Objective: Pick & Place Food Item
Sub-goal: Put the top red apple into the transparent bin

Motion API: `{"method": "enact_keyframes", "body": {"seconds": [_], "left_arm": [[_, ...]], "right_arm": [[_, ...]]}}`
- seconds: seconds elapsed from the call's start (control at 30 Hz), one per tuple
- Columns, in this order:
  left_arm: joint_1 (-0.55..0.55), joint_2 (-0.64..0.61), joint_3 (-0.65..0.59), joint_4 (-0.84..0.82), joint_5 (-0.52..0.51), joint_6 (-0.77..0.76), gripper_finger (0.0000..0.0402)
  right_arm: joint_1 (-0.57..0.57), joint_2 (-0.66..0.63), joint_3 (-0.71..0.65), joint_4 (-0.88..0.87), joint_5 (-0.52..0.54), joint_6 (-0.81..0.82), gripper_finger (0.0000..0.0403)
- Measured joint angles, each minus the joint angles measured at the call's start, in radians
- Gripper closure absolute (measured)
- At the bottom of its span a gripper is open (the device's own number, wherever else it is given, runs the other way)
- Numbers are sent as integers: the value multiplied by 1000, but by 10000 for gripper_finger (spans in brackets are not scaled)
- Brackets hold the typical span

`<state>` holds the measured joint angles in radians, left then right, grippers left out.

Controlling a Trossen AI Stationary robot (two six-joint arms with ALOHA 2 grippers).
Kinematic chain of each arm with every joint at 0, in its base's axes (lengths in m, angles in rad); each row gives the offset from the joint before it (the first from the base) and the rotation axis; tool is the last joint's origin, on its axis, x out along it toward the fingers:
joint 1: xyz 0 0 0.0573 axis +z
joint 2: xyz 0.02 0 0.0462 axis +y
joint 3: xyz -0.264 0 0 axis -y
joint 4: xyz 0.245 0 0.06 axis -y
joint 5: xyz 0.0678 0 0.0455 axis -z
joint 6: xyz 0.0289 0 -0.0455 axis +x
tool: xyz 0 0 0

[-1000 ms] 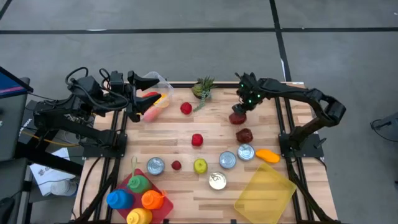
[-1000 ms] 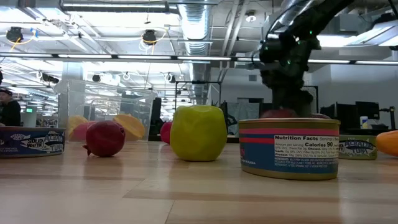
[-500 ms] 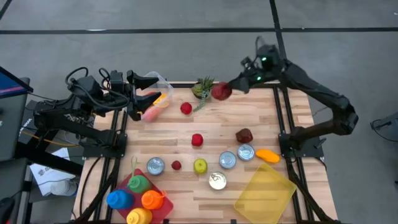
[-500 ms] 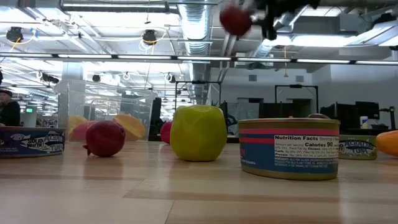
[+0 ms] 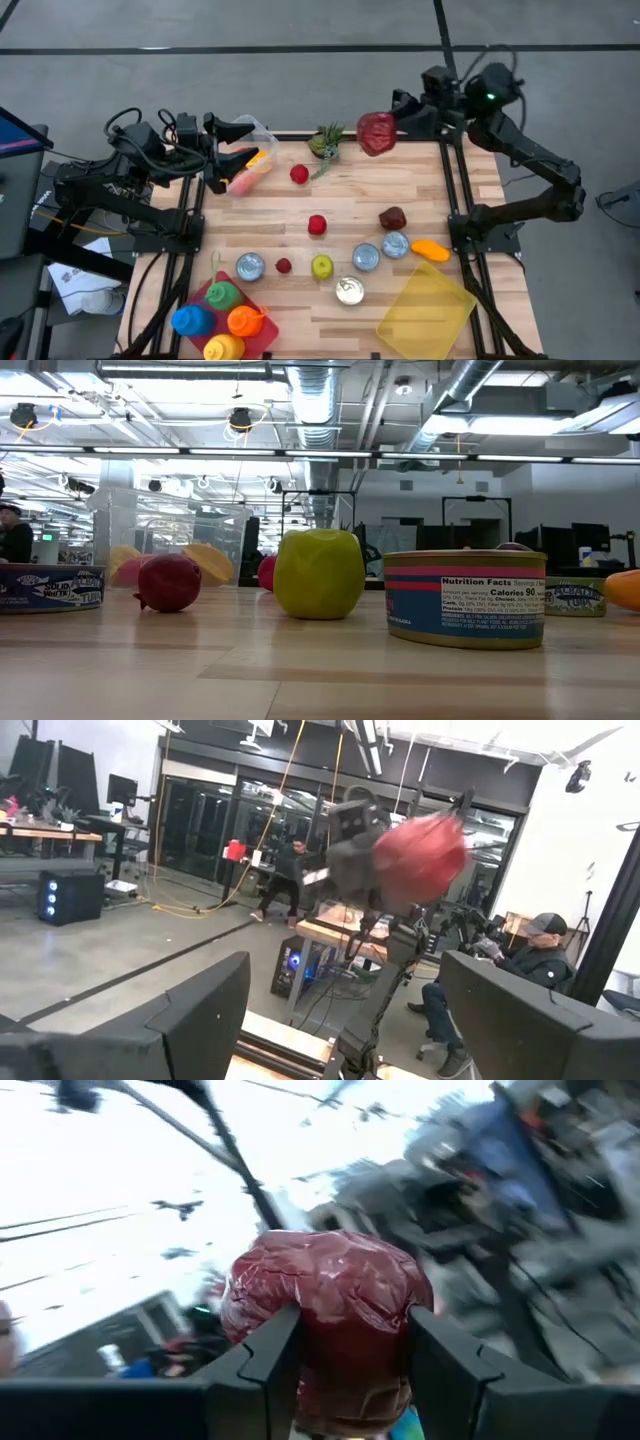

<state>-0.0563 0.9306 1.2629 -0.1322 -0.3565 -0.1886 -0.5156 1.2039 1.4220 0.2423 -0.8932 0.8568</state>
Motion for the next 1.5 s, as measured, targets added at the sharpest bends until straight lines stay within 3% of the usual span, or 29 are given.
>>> {"method": "enact_keyframes", "body": {"seconds": [0.1,0.23,0.5,0.67,0.87,1.1,1.27,1.5], "left_arm": [[0,0,0,0,0,1,82],[0,31,0,55,0,97,82],[11,244,-1,173,-30,768,82],[11,336,-2,242,-91,988,82],[12,317,-1,350,-121,995,82],[61,295,0,338,47,870,82],[110,302,0,372,219,640,82],[125,300,0,444,290,595,82]], "right_arm": [[31,11,1,102,1,31,257],[46,30,0,73,27,11,257],[51,123,0,56,56,9,257],[51,168,0,58,54,16,257],[51,193,0,55,50,2,257],[50,192,0,57,53,-35,257],[50,192,0,57,54,-48,257],[57,192,0,57,60,-56,257]]}}
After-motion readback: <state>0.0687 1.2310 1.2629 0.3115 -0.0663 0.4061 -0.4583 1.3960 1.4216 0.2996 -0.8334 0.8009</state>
